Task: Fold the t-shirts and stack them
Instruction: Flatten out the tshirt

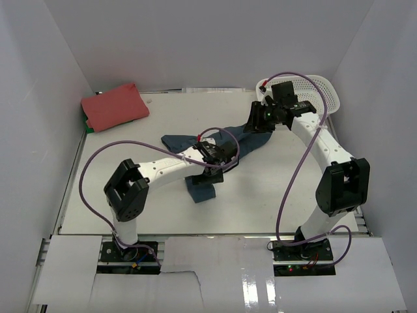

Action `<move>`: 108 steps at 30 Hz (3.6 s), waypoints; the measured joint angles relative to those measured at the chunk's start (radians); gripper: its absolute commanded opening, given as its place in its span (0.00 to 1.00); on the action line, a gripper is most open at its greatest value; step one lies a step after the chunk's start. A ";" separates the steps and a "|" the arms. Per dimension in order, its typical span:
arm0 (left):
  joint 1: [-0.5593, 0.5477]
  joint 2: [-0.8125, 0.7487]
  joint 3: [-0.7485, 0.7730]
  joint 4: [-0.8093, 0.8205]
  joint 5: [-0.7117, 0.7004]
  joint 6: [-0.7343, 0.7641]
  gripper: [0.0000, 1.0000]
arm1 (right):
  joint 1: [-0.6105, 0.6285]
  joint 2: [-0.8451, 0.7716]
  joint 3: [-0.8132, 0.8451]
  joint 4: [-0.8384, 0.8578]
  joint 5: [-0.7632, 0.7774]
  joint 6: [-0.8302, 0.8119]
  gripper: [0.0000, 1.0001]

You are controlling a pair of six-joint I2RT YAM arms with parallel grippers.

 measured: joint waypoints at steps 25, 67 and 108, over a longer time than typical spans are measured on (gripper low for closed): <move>-0.081 0.386 0.311 -0.310 -0.093 -0.256 0.61 | -0.024 -0.023 0.000 -0.007 0.037 -0.007 0.47; -0.132 0.388 0.253 -0.307 -0.087 -0.270 0.06 | -0.045 -0.056 0.000 -0.012 0.034 -0.026 0.47; 0.682 -0.579 -0.143 -0.170 0.122 0.386 0.00 | -0.096 -0.042 -0.053 -0.045 0.107 -0.035 0.66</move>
